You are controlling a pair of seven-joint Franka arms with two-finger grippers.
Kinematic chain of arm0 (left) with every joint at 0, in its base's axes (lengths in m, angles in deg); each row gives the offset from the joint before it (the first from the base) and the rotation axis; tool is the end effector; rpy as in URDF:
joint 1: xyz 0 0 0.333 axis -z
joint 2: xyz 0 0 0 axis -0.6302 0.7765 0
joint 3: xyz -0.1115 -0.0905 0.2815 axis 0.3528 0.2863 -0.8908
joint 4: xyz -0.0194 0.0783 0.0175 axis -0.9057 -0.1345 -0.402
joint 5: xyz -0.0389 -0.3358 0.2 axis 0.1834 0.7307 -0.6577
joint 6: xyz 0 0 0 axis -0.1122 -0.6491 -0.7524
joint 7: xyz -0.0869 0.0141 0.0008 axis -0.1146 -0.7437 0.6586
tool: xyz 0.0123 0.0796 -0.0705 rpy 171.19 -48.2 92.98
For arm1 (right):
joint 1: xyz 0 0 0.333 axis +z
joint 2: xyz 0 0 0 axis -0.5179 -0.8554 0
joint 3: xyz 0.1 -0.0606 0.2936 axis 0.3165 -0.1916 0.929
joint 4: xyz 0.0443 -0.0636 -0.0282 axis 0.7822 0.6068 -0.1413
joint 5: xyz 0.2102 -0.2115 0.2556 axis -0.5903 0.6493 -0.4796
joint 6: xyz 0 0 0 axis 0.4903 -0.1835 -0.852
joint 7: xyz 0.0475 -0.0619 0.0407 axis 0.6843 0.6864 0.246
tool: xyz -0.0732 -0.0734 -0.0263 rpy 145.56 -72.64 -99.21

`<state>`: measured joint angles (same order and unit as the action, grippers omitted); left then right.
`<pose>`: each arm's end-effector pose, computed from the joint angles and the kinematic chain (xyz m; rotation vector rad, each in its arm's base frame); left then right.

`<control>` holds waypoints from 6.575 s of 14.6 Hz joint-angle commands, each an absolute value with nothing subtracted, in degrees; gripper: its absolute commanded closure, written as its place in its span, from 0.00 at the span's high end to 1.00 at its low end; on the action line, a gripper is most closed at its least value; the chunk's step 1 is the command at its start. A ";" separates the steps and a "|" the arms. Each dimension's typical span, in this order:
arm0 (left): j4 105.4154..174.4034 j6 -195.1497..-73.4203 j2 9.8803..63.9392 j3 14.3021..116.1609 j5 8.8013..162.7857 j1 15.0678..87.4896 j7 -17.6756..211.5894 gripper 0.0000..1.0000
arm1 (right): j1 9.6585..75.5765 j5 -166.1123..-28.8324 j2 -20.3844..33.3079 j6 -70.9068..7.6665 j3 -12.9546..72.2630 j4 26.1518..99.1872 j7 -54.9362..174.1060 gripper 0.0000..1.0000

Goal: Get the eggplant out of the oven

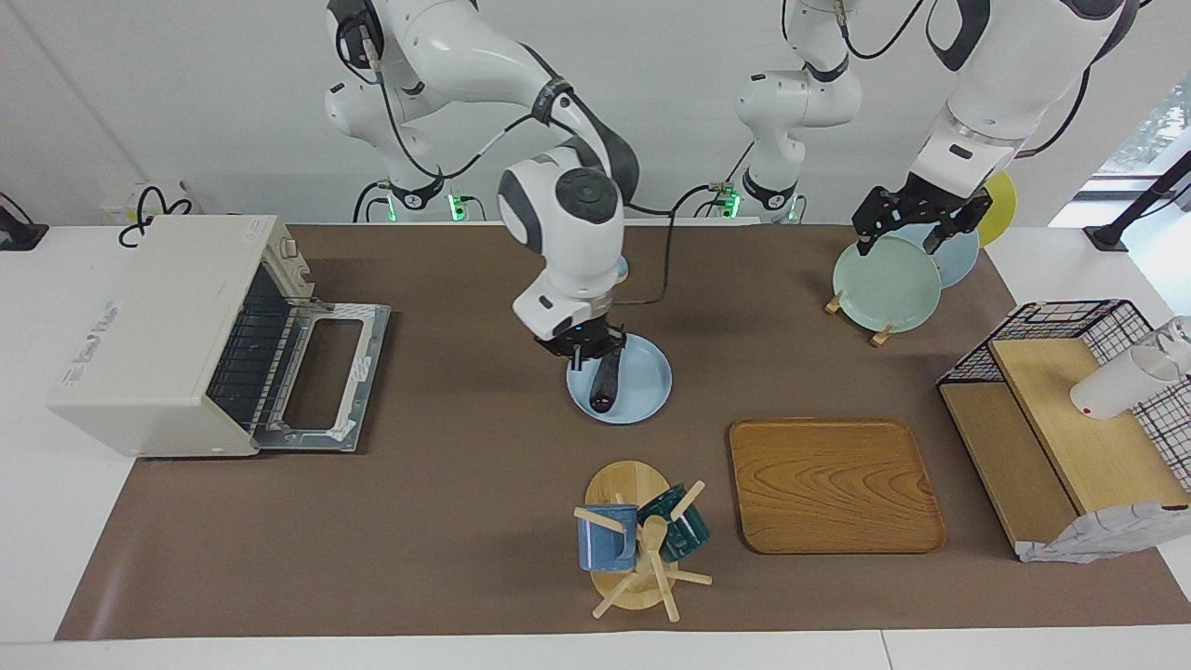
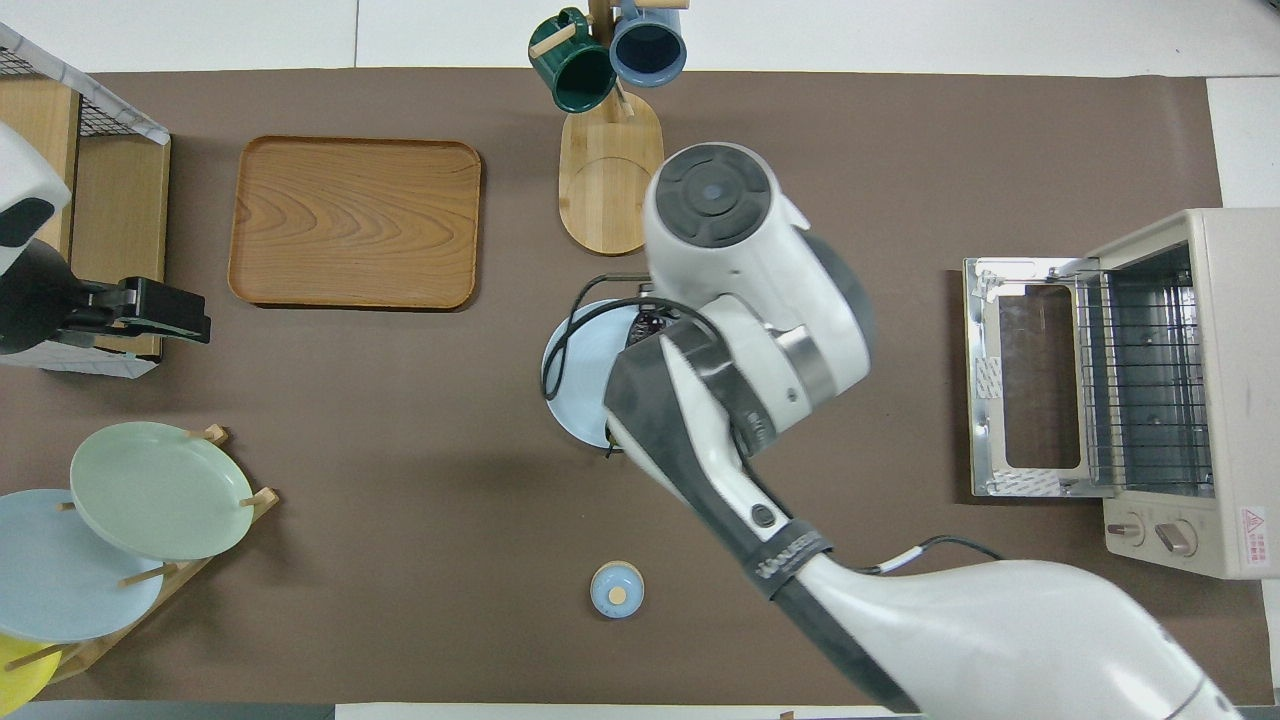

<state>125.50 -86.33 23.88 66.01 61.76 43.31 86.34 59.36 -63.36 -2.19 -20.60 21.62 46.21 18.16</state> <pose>0.5312 -0.0784 0.6155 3.1254 -0.0874 -0.0386 0.5973 0.3047 0.4148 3.0416 -0.1280 -0.0586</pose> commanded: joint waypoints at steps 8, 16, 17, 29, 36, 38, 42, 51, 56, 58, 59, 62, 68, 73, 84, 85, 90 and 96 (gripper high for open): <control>137.49 -105.83 27.10 66.33 67.42 62.06 100.04 1.00 | 43.07 -54.49 8.17 -30.10 22.54 73.59 32.25 0.00; 137.59 -128.60 45.46 65.98 67.51 76.85 108.85 1.00 | 38.58 -48.70 10.11 -36.81 22.54 81.44 39.18 0.00; 137.50 -129.92 47.05 65.98 67.08 76.94 108.85 1.00 | 38.40 -47.99 10.11 -36.81 22.54 81.44 39.45 0.00; 138.11 -134.33 50.32 65.98 66.81 77.64 107.88 0.99 | 30.24 -45.52 17.05 -25.56 22.54 74.67 58.51 0.00; 138.46 -134.50 50.32 65.98 66.72 77.73 107.36 0.69 | 24.08 -50.26 20.39 -21.34 22.45 74.05 67.05 0.00; 138.99 -134.59 50.14 65.98 66.72 77.73 106.92 0.65 | 24.33 -53.59 21.45 -15.13 22.54 70.13 66.71 0.00; 138.82 -134.24 50.14 65.98 66.72 77.47 106.65 0.40 | 24.86 -58.44 21.19 -8.77 23.15 62.72 66.27 0.15; 129.78 -118.80 46.80 65.98 66.81 64.40 100.87 0.00 | 27.76 -64.24 19.88 -4.48 23.24 57.11 60.83 1.00; 121.42 -112.79 50.13 66.07 67.34 50.34 91.99 0.00 | 33.21 -61.70 18.29 -1.56 21.05 54.02 57.39 1.00; 118.62 -112.88 52.94 65.98 67.25 47.33 88.74 0.00 | 33.56 -62.57 18.29 -1.74 19.30 53.66 57.47 1.00; 116.34 -113.15 55.39 65.81 67.07 46.28 88.29 0.00 | 34.17 -63.10 18.29 -1.91 17.98 53.92 57.65 1.00; 111.66 -115.33 61.64 65.72 66.64 43.46 84.43 0.00 | 32.87 -67.05 18.37 -2.00 17.62 53.93 57.74 1.00; 114.21 -119.13 61.30 65.81 66.02 42.75 83.01 1.00 | 33.22 -66.89 21.09 -1.91 17.80 53.93 57.48 1.00; 113.77 -112.73 55.70 65.55 66.55 42.14 83.97 1.00 | 32.86 -66.88 22.07 -3.76 17.62 56.12 57.74 1.00; 121.57 -84.41 28.80 64.31 63.47 41.61 86.26 1.00 | 32.16 -67.23 21.80 -4.20 17.53 55.51 57.21 1.00; 123.77 -84.41 27.48 64.31 63.47 41.70 86.35 1.00 | 31.64 -67.23 21.80 -4.20 17.53 55.51 57.21 1.00; 126.87 -84.15 25.36 64.40 63.47 41.87 86.79 1.00 | 30.93 -67.32 21.80 -4.20 17.62 55.51 55.98 1.00; 123.70 -79.84 25.27 64.67 60.13 43.54 86.79 1.00 | 31.98 -67.23 21.80 -4.20 18.32 55.16 56.33 1.00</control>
<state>124.57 -81.88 25.95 64.92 61.89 41.91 85.91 31.78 -65.88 20.97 -3.26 17.92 54.54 57.17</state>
